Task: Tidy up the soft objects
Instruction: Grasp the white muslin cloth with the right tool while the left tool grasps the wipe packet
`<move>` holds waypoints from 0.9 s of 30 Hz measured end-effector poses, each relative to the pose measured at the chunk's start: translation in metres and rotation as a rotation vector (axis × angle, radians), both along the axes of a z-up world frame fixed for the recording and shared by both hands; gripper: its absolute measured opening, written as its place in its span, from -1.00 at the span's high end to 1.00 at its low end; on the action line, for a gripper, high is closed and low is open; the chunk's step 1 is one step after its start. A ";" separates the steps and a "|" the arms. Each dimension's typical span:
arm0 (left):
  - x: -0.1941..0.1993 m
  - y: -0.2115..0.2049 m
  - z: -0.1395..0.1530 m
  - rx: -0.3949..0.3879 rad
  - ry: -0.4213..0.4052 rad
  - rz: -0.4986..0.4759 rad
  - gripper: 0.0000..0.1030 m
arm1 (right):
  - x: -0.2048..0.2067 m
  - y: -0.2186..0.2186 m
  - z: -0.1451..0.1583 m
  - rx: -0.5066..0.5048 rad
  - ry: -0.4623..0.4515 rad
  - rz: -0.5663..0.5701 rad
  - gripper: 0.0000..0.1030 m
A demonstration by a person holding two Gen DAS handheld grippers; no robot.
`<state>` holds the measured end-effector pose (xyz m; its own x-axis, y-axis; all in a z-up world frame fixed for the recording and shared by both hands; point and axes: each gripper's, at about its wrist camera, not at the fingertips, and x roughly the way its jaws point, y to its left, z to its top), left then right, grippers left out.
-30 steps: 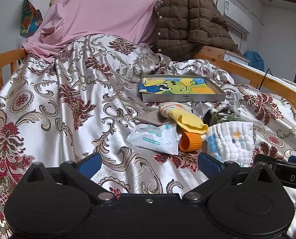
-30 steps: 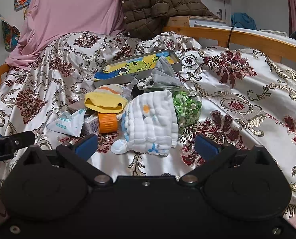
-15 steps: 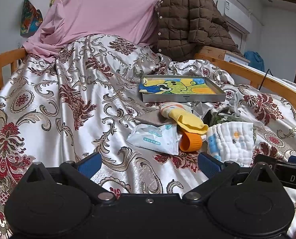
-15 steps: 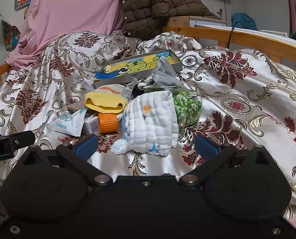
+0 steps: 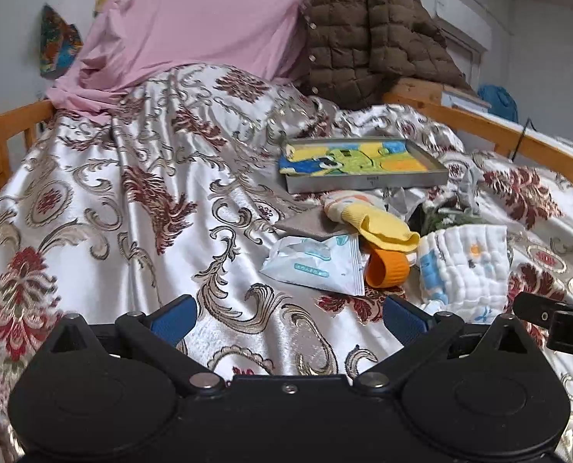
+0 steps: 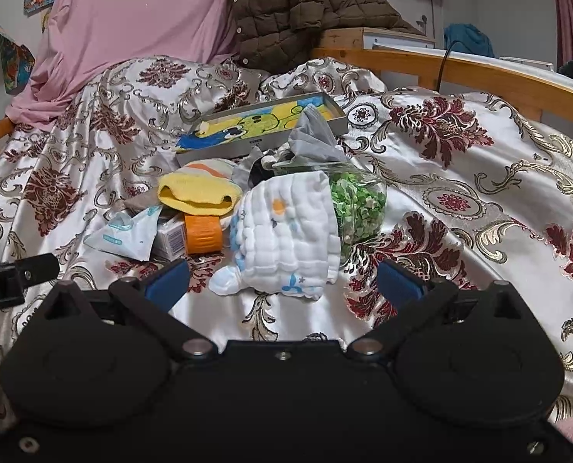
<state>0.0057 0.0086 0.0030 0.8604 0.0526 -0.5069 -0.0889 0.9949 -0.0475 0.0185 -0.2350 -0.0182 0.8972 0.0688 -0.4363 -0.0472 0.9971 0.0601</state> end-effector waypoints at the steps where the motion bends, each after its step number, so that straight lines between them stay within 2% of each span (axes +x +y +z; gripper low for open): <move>1: 0.004 0.001 0.001 0.010 0.007 -0.012 -0.98 | 0.003 0.000 0.000 -0.005 0.007 0.003 -0.99; 6: 0.037 0.003 0.015 0.126 0.010 -0.151 -0.98 | 0.023 0.003 -0.003 -0.040 0.044 0.029 -0.99; 8: 0.054 0.002 0.017 0.169 0.035 -0.208 -0.98 | 0.034 0.006 -0.005 -0.053 0.048 0.050 -0.99; 11: 0.077 0.000 0.014 0.195 0.093 -0.284 -0.98 | 0.050 0.015 -0.011 -0.093 0.054 0.063 -0.99; 15: 0.099 0.000 -0.001 0.189 0.144 -0.321 -0.98 | 0.069 0.026 -0.021 -0.162 0.045 0.057 -0.99; 21: 0.130 0.002 -0.028 0.185 0.210 -0.352 -0.97 | 0.091 0.045 -0.034 -0.316 -0.024 0.047 -0.99; 24: 0.142 0.010 -0.035 0.144 0.239 -0.340 -0.93 | 0.103 0.053 -0.041 -0.367 -0.030 0.040 -0.99; 27: 0.150 0.018 -0.039 0.072 0.264 -0.348 -0.77 | 0.113 0.058 -0.049 -0.391 -0.034 0.032 -0.98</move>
